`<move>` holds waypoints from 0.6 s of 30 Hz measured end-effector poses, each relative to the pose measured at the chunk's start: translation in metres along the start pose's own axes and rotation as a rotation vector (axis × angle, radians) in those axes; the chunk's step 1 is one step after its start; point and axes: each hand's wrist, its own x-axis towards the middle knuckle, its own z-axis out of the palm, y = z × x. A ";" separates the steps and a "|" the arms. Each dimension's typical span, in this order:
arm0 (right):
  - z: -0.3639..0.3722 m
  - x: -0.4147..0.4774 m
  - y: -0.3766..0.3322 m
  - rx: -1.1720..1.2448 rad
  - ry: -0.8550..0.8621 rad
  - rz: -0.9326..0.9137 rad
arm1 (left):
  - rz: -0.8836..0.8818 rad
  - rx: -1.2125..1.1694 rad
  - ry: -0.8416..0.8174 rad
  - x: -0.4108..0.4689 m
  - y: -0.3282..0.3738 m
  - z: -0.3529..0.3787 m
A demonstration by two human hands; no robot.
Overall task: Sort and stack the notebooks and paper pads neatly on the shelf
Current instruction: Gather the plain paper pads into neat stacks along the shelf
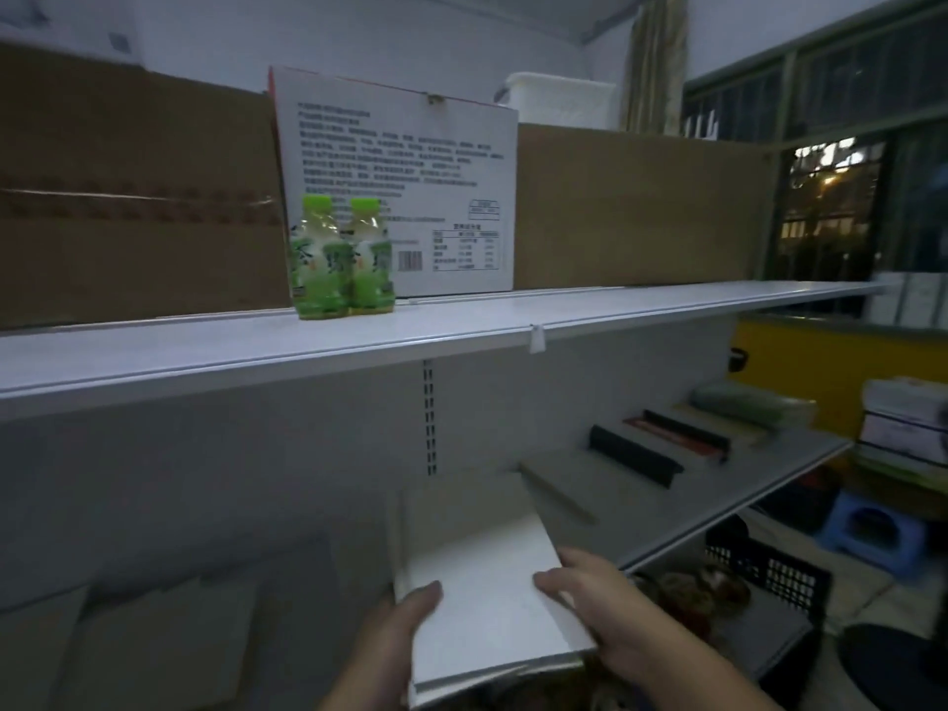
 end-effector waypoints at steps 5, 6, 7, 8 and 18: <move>-0.068 0.005 0.016 -0.055 0.086 0.031 | -0.091 0.008 -0.037 0.021 -0.038 0.065; -0.077 0.010 0.019 -0.048 0.110 0.043 | -0.112 -0.005 -0.053 0.029 -0.046 0.072; -0.085 0.014 0.022 -0.025 0.128 0.060 | -0.134 -0.021 -0.065 0.034 -0.051 0.082; -0.094 0.018 0.024 -0.002 0.138 0.069 | -0.160 -0.027 -0.080 0.040 -0.057 0.089; -0.159 0.098 0.010 -0.202 0.142 0.135 | -0.165 0.225 0.090 0.147 -0.076 0.162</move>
